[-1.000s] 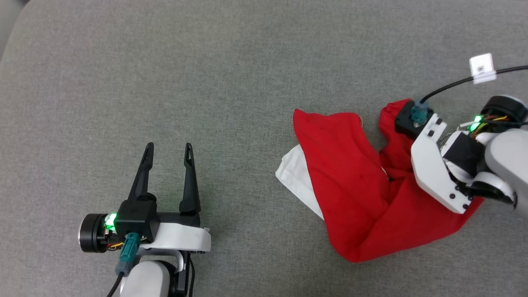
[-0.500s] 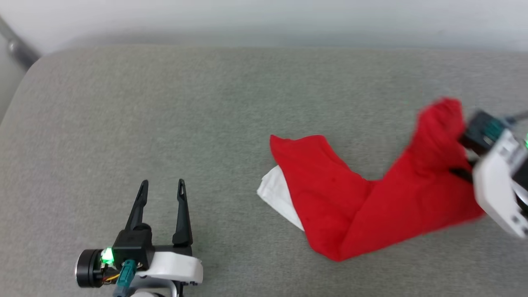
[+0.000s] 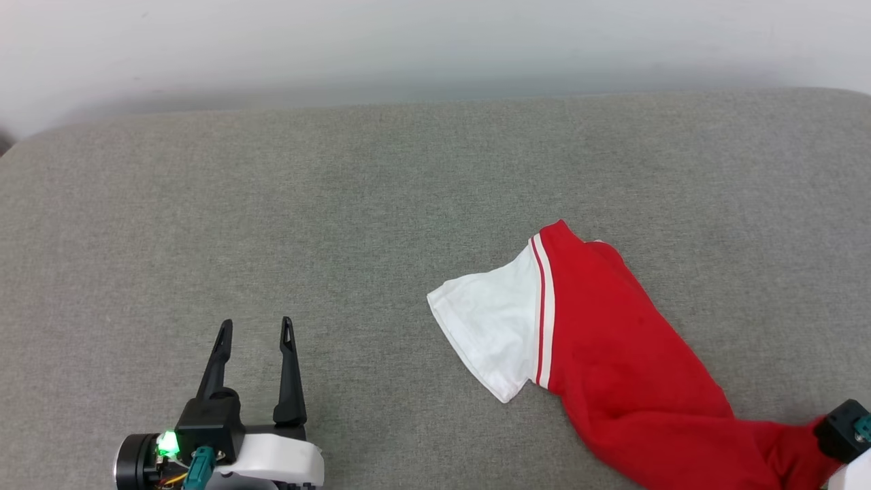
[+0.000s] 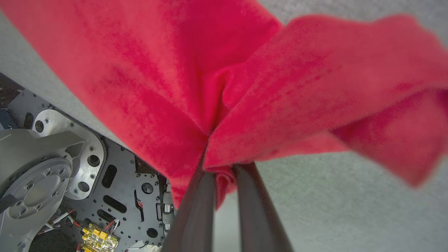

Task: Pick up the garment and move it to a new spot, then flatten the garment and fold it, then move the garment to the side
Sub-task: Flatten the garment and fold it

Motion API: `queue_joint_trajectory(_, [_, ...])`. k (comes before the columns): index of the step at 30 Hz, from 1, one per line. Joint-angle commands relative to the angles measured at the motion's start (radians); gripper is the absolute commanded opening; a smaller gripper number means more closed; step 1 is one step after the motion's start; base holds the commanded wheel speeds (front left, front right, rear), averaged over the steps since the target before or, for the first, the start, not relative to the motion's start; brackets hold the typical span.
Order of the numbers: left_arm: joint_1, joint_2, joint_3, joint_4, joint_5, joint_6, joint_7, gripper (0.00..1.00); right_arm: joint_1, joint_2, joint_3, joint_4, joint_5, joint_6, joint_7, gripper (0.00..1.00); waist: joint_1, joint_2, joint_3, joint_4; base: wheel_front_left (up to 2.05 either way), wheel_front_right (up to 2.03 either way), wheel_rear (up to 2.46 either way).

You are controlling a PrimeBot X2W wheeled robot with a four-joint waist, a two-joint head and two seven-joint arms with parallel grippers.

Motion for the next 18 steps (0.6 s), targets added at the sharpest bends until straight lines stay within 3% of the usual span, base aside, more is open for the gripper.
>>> queue_joint_trajectory(1, [0.01,-0.001,0.001,0.003,0.006,-0.006,-0.003,1.0,0.062,0.049,-0.025,0.045,0.001,-0.001,-0.019,0.0,0.0001,0.0,-0.002,-0.005,0.0,0.0,0.0])
queue_joint_trajectory(3, [0.013,0.0,0.003,0.008,0.01,-0.009,-0.003,1.0,0.106,0.1,-0.06,0.091,-0.02,-0.001,-0.05,0.0,0.0001,0.0,-0.008,-0.009,0.0,0.0,0.0])
queue_joint_trajectory(4, [0.015,-0.001,0.005,0.009,0.011,-0.011,-0.003,1.0,0.12,0.121,-0.087,0.11,-0.029,-0.001,-0.073,0.17,0.0001,0.0,-0.013,-0.011,0.0,0.0,0.0])
queue_joint_trajectory(5, [0.016,0.0,0.006,0.011,0.014,-0.012,-0.003,1.0,0.128,0.138,-0.118,0.126,-0.039,-0.001,-0.097,0.76,0.0001,0.0,-0.017,-0.013,0.0,0.0,0.0])
queue_joint_trajectory(6, [0.015,0.001,0.01,0.013,0.019,-0.014,-0.003,1.0,0.13,0.152,-0.161,0.142,-0.049,-0.001,-0.13,1.0,0.0001,0.0,-0.021,-0.015,0.0,0.0,0.0])
queue_joint_trajectory(13, [0.006,0.022,0.031,0.023,0.03,-0.025,-0.003,1.0,0.179,0.224,-0.486,0.195,-0.213,-0.001,-0.325,1.0,0.0001,0.0,-0.061,-0.03,0.0,0.0,0.0])
queue_joint_trajectory(14, [0.006,0.022,0.031,0.023,0.03,-0.025,-0.003,1.0,0.179,0.224,-0.486,0.195,-0.213,-0.001,-0.325,1.0,0.0001,0.0,-0.061,-0.03,0.0,0.0,0.0])
queue_joint_trajectory(18, [-0.018,0.044,0.038,0.027,0.038,-0.039,-0.003,1.0,0.218,0.304,-0.697,0.155,-0.347,-0.001,-0.378,1.0,0.0001,0.0,-0.078,-0.037,0.0,0.0,0.0])
